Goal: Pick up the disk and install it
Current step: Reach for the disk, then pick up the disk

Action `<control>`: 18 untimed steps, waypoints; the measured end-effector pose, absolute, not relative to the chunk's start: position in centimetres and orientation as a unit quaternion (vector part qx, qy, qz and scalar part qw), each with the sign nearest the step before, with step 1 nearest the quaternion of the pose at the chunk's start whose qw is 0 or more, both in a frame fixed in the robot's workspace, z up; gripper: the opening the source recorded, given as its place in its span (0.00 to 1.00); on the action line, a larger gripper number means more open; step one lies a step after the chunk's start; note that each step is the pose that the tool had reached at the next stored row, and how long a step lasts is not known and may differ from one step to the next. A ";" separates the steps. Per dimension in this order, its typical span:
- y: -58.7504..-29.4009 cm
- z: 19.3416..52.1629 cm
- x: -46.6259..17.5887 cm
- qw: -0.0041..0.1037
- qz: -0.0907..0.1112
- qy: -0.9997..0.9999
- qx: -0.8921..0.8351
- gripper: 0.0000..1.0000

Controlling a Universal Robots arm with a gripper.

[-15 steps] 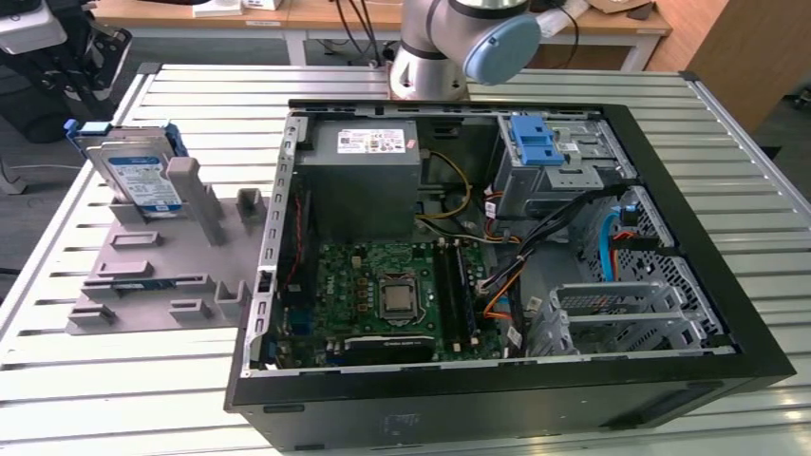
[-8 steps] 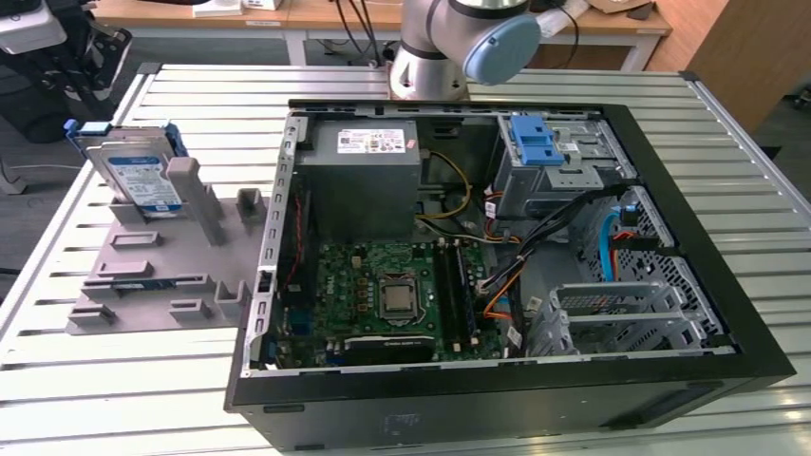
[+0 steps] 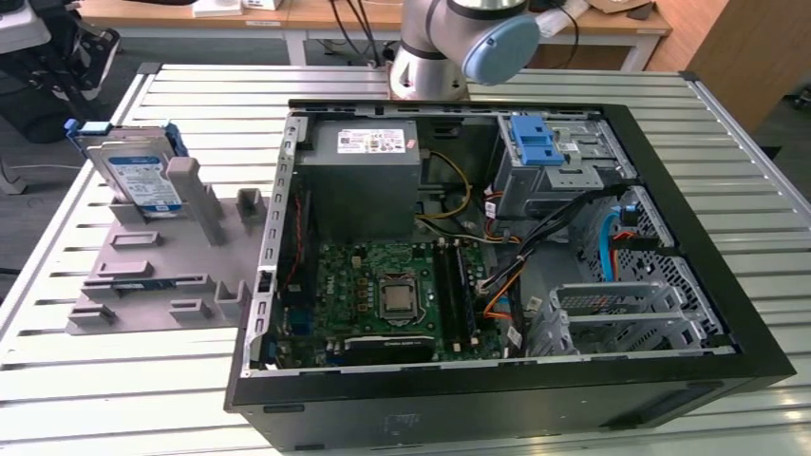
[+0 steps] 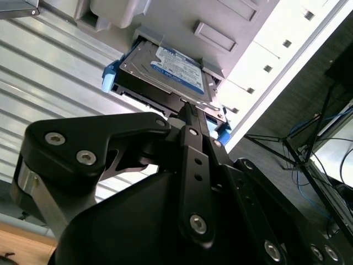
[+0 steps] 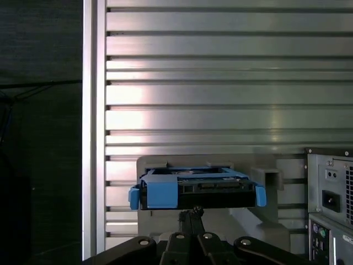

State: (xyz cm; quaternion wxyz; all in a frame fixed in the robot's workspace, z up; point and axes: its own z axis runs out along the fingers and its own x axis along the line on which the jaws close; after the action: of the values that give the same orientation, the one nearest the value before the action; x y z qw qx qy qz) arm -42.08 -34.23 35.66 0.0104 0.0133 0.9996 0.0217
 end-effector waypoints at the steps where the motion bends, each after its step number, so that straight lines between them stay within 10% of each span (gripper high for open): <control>1: -34.2 35.7 -42.2 0.010 0.022 1.000 0.013 0.11; 18: -34.1 35.6 -42.7 0.010 0.022 1.000 0.013 0.11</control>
State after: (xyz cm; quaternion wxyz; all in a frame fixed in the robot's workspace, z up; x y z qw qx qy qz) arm -42.67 -34.12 35.65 0.0105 0.0133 0.9996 0.0217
